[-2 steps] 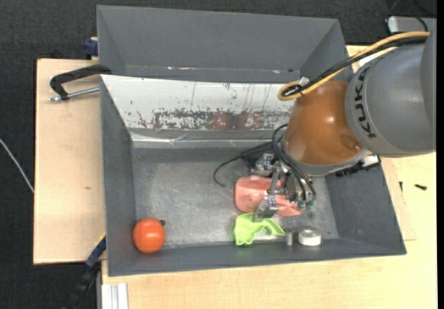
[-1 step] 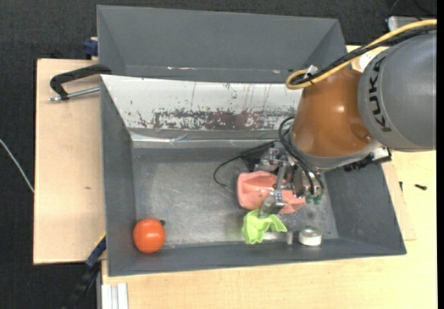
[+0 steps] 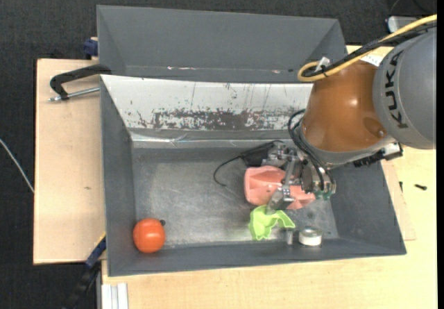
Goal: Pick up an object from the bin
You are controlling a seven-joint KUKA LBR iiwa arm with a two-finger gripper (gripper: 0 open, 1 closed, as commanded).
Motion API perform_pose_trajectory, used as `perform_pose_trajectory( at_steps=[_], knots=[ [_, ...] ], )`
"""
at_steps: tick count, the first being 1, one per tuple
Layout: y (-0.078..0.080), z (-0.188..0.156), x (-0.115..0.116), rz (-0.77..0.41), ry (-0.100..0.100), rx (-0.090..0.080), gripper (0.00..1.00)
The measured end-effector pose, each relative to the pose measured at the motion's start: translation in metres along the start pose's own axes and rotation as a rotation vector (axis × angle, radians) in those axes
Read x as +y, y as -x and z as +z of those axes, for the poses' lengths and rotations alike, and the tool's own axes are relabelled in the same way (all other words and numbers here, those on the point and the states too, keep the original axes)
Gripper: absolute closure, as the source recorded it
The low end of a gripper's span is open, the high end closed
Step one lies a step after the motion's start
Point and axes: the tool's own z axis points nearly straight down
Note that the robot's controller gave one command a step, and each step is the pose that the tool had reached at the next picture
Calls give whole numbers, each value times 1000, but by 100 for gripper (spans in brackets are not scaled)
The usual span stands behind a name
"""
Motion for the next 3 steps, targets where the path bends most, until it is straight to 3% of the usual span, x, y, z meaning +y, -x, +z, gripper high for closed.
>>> perform_pose_trajectory(
  at_steps=[1,2,3],
  knots=[
    [-1,8,6,-3,0,8,100],
    [-7,-28,1,-5,-1,16,100],
    [5,-65,-2,-9,0,-2,100]
  ],
)
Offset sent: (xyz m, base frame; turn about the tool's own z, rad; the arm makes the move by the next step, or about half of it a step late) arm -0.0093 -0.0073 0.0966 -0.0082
